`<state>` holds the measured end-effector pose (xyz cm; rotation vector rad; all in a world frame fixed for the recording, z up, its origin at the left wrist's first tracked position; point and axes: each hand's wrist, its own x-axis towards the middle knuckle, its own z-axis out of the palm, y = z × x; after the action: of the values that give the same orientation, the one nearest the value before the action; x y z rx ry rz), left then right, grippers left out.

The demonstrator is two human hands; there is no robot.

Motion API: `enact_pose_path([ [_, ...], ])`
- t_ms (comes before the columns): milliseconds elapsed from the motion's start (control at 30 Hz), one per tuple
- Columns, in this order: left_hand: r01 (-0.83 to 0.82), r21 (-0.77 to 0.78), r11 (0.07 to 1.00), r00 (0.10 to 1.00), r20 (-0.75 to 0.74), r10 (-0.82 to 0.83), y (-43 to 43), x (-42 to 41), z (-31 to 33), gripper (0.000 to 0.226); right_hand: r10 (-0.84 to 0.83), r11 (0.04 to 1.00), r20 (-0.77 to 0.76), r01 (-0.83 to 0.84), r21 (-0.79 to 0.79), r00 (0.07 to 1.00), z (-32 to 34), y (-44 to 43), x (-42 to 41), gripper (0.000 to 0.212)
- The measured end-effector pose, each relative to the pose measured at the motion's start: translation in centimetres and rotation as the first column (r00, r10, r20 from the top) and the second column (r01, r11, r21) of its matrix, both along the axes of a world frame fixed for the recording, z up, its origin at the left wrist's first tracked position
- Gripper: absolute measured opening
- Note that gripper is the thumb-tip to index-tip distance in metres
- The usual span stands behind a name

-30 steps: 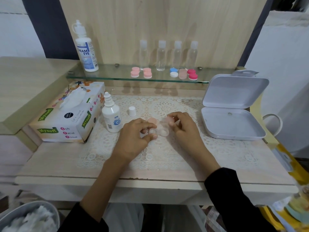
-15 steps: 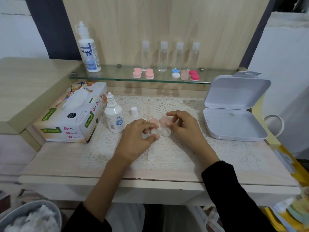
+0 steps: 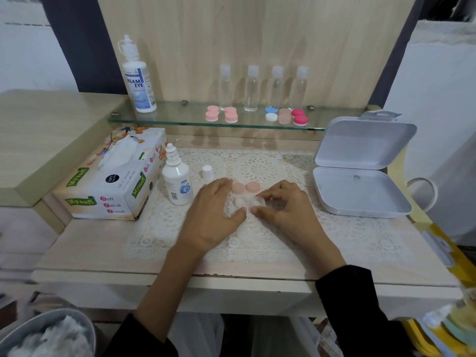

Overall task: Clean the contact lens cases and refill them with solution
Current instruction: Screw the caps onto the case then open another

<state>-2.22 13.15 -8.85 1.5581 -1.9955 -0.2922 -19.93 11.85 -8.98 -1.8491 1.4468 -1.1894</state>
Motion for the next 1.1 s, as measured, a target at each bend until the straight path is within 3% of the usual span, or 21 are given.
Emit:
enact_pose_path([
  [767,-0.04,-0.012,0.999,0.993,0.108,0.041,0.4,-0.3,0.1,0.058,-0.102,0.98,0.03,0.106,-0.166,0.994,2.6,2.3,-2.6,0.02],
  [900,-0.035,0.006,0.999,0.994,0.105,0.035,0.4,-0.3,0.1,0.067,-0.174,0.966,0.064,0.183,-0.185,0.983,3.6,2.2,-4.5,0.015],
  [1100,-0.036,0.005,0.999,0.993,0.111,0.035,0.3,-0.1,-0.1,0.06,-0.369,0.918,0.038,0.37,-0.142,0.929,3.5,1.2,-8.6,0.023],
])
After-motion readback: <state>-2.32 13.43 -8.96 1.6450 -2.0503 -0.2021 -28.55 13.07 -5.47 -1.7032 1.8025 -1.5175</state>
